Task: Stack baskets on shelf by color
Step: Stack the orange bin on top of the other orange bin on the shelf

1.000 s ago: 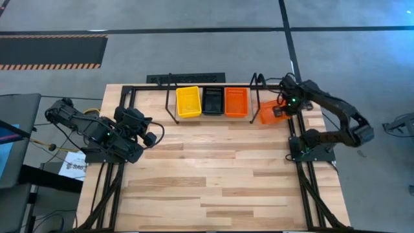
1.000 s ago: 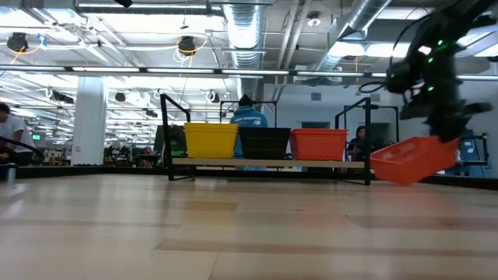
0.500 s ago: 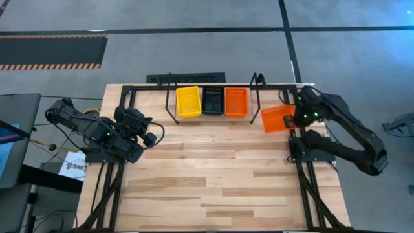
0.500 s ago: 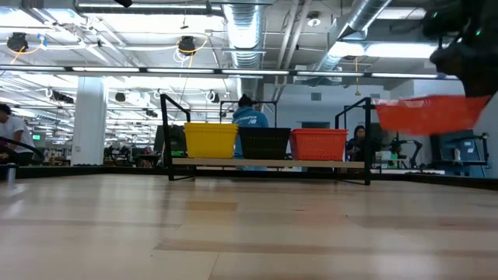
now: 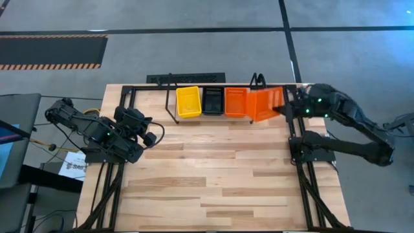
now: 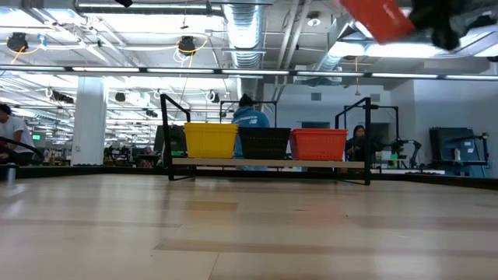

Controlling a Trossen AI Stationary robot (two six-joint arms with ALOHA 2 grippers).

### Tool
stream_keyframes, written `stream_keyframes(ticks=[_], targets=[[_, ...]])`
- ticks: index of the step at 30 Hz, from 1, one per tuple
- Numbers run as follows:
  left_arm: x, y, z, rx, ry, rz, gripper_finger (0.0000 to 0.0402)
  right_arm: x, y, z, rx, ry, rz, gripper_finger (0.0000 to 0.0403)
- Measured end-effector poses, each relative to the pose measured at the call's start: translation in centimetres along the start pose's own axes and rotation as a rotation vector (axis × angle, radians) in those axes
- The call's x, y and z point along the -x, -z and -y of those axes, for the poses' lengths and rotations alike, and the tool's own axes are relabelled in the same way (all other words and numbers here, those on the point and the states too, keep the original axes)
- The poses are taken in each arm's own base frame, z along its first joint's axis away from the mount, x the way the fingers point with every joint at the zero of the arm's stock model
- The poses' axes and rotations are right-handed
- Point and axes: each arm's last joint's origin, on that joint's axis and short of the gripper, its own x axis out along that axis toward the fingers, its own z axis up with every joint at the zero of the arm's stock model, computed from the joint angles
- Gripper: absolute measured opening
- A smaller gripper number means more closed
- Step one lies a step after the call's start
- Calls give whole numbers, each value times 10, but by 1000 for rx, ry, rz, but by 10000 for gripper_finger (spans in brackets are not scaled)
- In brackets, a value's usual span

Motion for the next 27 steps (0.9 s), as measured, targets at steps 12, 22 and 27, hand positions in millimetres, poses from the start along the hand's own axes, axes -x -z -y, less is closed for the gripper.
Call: stream_keyframes(ticks=[12, 22, 27], targets=[[0, 0, 0, 2, 0, 1, 0, -33, -104, -80, 538, 99, -294, 5], [0, 0, 0, 0, 0, 2, 0, -96, -187, -95, 842, 33, -429, 4], [0, 0, 0, 0, 0, 1, 0, -133, -188, -70, 869, 10, -547, 4]])
